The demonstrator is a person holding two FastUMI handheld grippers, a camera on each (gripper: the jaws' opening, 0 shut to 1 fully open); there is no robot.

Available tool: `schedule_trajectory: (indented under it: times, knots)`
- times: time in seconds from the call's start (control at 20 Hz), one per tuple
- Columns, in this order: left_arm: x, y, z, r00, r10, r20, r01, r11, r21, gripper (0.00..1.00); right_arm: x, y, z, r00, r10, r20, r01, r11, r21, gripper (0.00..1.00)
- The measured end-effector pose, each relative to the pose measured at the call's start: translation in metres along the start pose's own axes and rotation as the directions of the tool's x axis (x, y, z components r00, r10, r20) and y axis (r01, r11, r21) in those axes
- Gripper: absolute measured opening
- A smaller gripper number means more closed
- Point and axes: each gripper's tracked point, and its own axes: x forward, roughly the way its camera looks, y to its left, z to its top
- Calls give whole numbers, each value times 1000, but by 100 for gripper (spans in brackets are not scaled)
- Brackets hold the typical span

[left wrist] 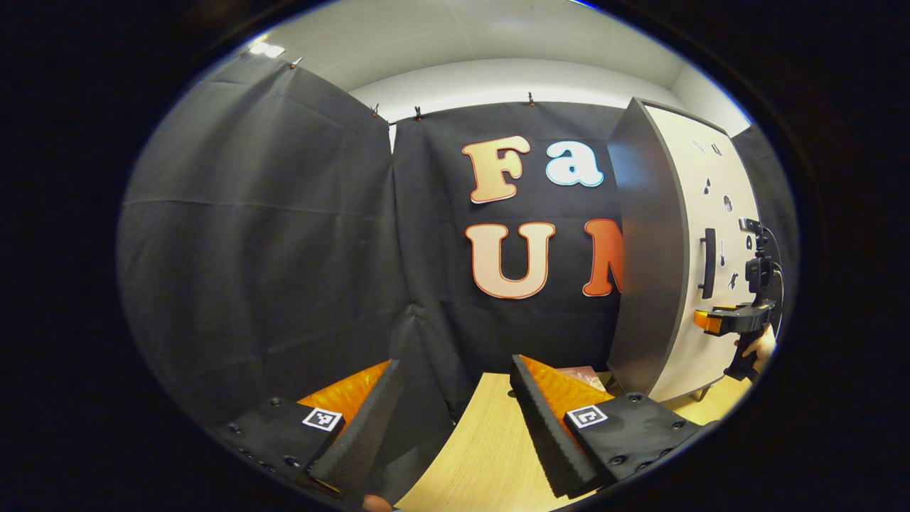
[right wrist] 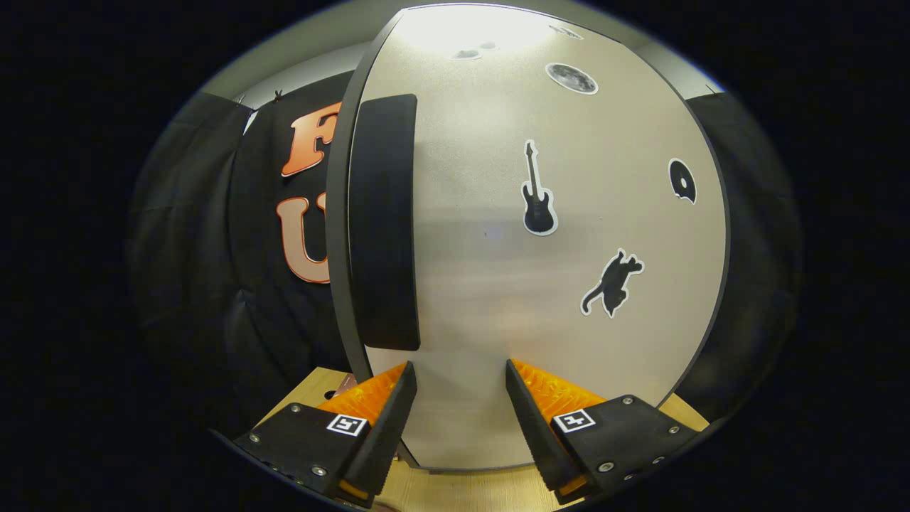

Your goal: Open the cabinet door with the right hand, grasp the bottle in the cabinet with the left hand and place it on the coaster, then close the cabinet door with the right hand.

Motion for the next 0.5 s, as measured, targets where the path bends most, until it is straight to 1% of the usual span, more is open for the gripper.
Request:
schedule_trajectory:
  times: [0.15,0.25,0.4,0.5]
  knots:
    - [0,-2,14,1000,-15,22,14,1000,23,98,-9,-5,10,1000,8,9,-9,1000,8,81]
    - [-2,-6,25,999,-29,37,28,999,26,99,-21,-16,16,1000,3,6,-3,1000,-5,81]
    - [-2,-9,36,998,-40,56,38,999,34,99,-49,-33,31,1000,6,1,-6,1000,2,81]
    - [-3,-9,46,996,-46,71,44,998,34,99,-71,-47,48,1000,8,23,-8,1000,5,81]
